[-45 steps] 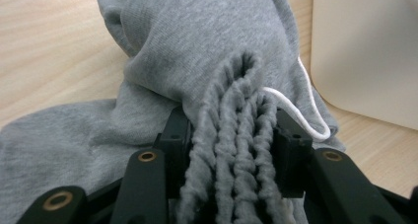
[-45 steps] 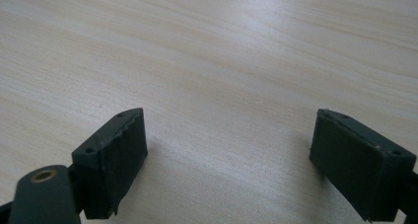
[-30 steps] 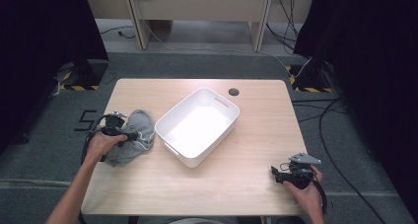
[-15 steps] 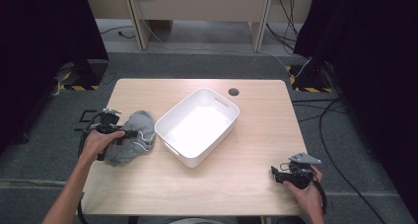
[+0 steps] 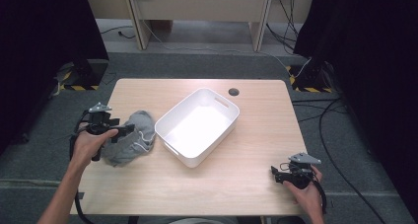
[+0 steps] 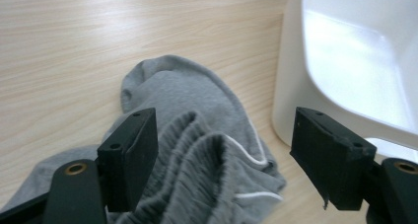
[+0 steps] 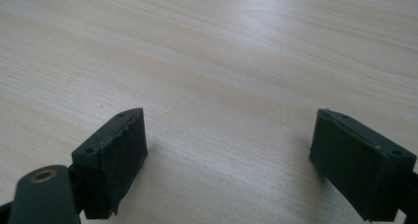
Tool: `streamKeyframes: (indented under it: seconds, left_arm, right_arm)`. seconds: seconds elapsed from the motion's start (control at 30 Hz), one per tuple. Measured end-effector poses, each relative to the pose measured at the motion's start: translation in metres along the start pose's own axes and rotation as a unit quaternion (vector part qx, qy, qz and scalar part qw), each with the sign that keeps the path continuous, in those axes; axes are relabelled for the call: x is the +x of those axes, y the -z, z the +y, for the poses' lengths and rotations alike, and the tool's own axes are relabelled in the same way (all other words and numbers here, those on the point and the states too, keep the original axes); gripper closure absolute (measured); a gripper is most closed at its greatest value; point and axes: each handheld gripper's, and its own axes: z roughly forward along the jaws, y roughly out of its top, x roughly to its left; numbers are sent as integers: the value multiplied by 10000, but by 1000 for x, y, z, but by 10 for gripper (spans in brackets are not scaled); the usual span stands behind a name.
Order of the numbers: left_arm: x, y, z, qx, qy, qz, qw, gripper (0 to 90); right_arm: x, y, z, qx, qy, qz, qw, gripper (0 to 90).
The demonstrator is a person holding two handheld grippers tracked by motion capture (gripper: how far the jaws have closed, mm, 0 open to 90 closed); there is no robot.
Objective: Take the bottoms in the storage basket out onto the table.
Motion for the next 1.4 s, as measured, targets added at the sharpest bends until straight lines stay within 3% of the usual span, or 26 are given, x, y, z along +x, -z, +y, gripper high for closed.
streamKeyframes:
  seconds: [0.13, 0.7, 0.83, 0.97, 1.4]
  left_arm:
    - [-13, 7, -5, -163, -27, -139, 9998, 249]
    - [-59, 13, -33, -430, -159, -662, 9968, 221]
    - [-69, 8, -39, -476, -252, -599, 9968, 221]
    - [-76, 1, -48, -441, -251, -682, 9964, 222]
    - [-86, -7, -63, -444, -272, -703, 9962, 220]
  right_arm:
    - [0, 0, 0, -3, -2, 4, 10000, 147]
    - [0, 0, 0, -3, 0, 7, 10000, 147]
    - [0, 0, 0, -3, 1, 7, 10000, 147]
    - [0, 0, 0, -3, 2, 11, 10000, 148]
    - [0, 0, 0, -3, 2, 9, 10000, 147]
